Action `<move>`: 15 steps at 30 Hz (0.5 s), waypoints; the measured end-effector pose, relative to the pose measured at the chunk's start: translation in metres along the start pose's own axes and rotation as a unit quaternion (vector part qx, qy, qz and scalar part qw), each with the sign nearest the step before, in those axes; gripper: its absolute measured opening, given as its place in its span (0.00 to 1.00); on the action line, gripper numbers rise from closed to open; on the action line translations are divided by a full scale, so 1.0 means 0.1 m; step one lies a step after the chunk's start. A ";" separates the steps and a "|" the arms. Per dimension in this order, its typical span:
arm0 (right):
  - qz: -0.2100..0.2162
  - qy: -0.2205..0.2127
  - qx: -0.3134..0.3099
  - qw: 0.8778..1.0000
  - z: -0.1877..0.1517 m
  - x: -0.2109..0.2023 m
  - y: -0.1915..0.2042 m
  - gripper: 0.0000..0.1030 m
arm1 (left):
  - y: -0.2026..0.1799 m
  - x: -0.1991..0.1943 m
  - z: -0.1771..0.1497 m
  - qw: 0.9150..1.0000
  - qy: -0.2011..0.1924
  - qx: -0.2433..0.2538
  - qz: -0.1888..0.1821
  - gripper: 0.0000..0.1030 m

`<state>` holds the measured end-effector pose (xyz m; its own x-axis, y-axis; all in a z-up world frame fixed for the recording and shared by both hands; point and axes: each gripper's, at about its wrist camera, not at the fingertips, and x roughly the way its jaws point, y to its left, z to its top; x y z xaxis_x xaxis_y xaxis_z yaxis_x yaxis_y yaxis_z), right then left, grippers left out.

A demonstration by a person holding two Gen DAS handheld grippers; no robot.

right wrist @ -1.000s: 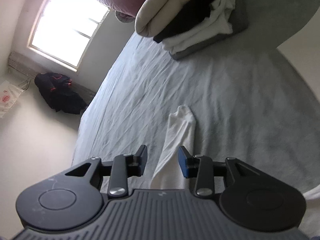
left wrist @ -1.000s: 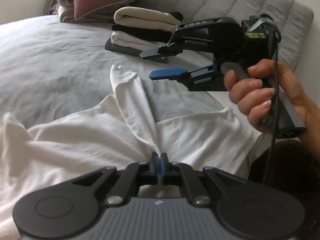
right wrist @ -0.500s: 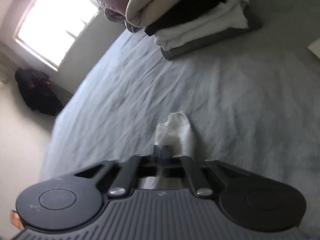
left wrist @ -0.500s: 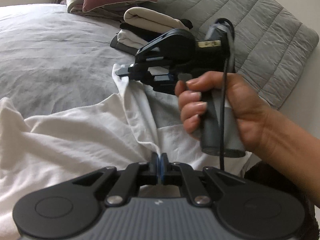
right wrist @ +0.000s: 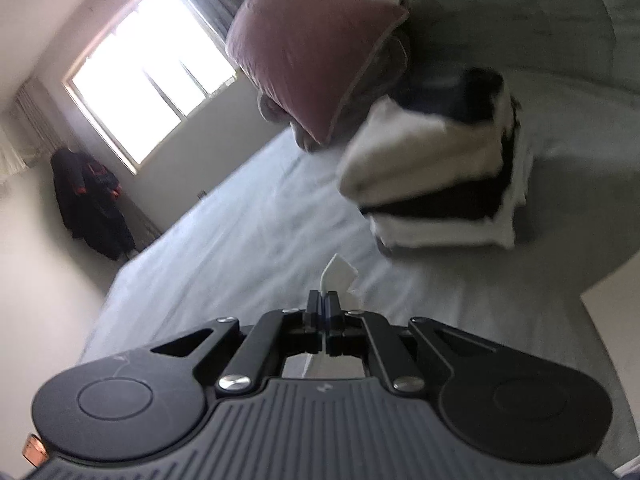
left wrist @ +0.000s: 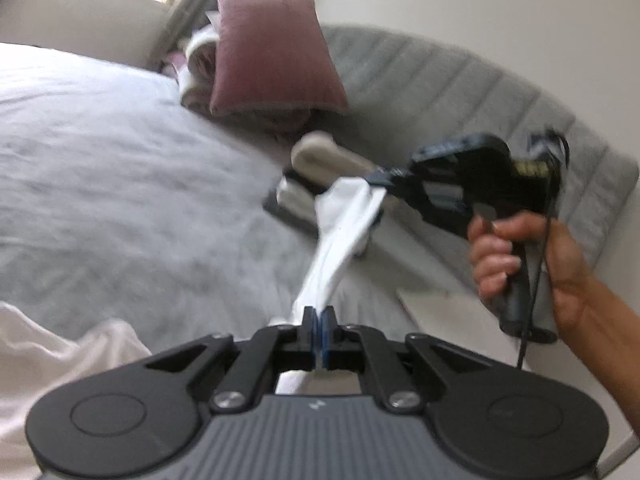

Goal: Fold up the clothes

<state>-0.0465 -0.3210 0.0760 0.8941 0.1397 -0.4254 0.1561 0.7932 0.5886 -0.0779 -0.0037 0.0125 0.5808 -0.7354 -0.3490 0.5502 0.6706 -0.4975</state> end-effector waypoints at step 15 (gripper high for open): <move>0.011 -0.040 -0.052 0.998 0.00 -0.63 0.16 0.02 | -0.41 -0.24 -0.07 0.994 0.021 0.079 -0.066 0.02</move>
<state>-0.1001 -0.3172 0.1116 0.9283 0.1136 -0.3541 0.0952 0.8479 0.5215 -0.1179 -0.0144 0.0356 0.4735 -0.8194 -0.3230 0.7095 0.5722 -0.4114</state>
